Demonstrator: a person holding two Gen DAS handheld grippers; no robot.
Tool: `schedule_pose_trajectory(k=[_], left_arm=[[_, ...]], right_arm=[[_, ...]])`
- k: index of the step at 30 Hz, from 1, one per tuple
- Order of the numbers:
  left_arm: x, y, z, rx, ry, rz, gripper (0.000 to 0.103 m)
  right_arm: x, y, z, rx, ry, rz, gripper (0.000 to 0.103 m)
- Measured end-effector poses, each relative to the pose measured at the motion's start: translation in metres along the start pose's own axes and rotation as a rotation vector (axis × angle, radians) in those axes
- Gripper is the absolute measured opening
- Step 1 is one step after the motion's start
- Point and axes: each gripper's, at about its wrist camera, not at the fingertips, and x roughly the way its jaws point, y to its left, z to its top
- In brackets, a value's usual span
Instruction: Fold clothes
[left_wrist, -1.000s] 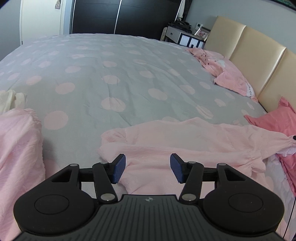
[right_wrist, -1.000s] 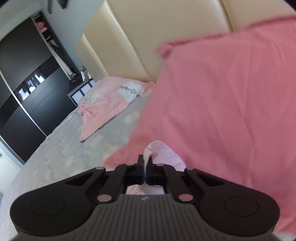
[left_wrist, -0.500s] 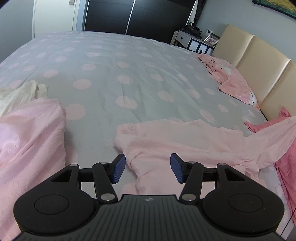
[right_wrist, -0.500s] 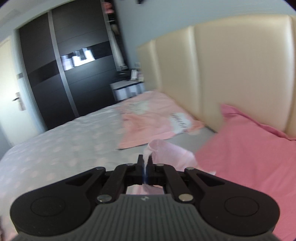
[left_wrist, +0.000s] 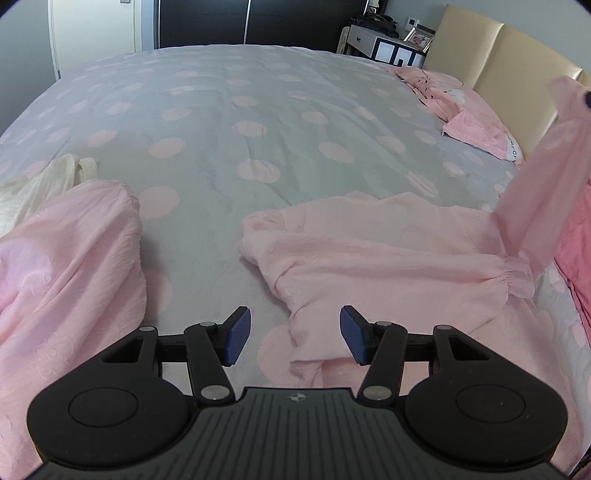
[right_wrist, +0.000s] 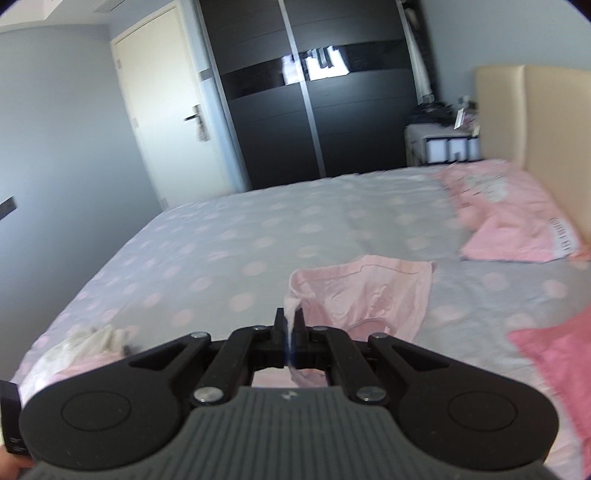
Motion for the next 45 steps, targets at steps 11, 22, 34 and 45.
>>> schedule_pose_trajectory(k=[11, 22, 34, 45], left_arm=[[0.01, 0.031, -0.009, -0.037, 0.031, 0.064, 0.052], [0.019, 0.034, -0.014, 0.017, 0.056, 0.085, 0.052], [0.027, 0.018, -0.02, 0.048, 0.016, -0.007, 0.052], [0.078, -0.042, -0.009, 0.132, 0.041, -0.077, 0.058]], right_arm=[[0.114, 0.103, -0.093, -0.026, 0.236, 0.117, 0.002], [0.188, 0.116, -0.167, 0.036, 0.379, 0.166, 0.026], [0.114, 0.037, -0.137, 0.082, 0.255, 0.103, 0.046], [0.034, -0.118, -0.168, 0.107, 0.16, -0.237, 0.046]])
